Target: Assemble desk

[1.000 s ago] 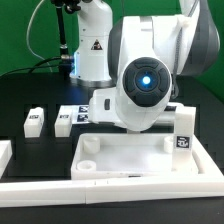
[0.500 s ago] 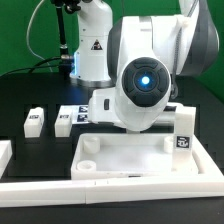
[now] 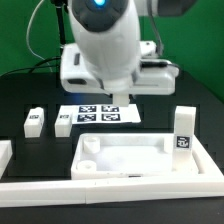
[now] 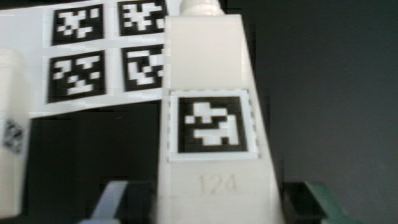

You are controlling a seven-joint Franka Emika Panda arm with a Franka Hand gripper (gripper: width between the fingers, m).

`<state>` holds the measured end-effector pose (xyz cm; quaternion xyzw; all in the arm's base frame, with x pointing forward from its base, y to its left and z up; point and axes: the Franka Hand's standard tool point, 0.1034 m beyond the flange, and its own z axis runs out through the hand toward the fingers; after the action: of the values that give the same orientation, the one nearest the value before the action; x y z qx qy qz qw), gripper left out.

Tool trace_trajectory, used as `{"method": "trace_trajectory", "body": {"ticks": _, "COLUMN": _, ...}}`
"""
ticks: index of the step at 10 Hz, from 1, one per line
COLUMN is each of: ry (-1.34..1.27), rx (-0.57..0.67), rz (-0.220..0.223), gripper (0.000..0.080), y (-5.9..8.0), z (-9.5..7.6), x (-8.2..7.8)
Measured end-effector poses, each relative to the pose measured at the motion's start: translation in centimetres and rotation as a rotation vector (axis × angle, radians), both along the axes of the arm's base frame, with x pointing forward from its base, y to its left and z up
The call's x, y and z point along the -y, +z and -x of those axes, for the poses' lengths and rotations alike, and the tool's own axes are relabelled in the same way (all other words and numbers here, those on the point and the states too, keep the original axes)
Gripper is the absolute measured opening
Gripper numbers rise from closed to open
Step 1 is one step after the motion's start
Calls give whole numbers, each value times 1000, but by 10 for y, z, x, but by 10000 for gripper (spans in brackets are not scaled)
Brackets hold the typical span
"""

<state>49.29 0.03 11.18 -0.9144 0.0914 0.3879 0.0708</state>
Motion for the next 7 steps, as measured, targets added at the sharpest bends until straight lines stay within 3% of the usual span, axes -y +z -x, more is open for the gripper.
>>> {"method": "trace_trajectory", "body": {"ticks": 2, "ry": -10, "rx": 96, "rz": 31, "gripper": 287, "y": -8, "z": -13, "x": 0}}
{"method": "trace_trajectory", "body": {"ticks": 4, "ry": -39, "rx": 218, "rz": 36, "gripper": 288, "y": -2, "z": -16, "x": -3}}
{"method": "trace_trajectory", "body": {"ticks": 5, "ry": -144, "rx": 286, "rz": -13, "gripper": 288, "y": 18, "z": -40, "x": -3}}
{"method": "trace_trajectory", "body": {"ticks": 6, "ry": -221, "rx": 403, "rz": -16, "gripper": 288, "y": 38, "z": -67, "x": 12}}
{"method": "trace_trajectory", "body": {"ticks": 7, "ry": -269, "rx": 517, "rz": 30, "gripper": 288, "y": 46, "z": -82, "x": 25}}
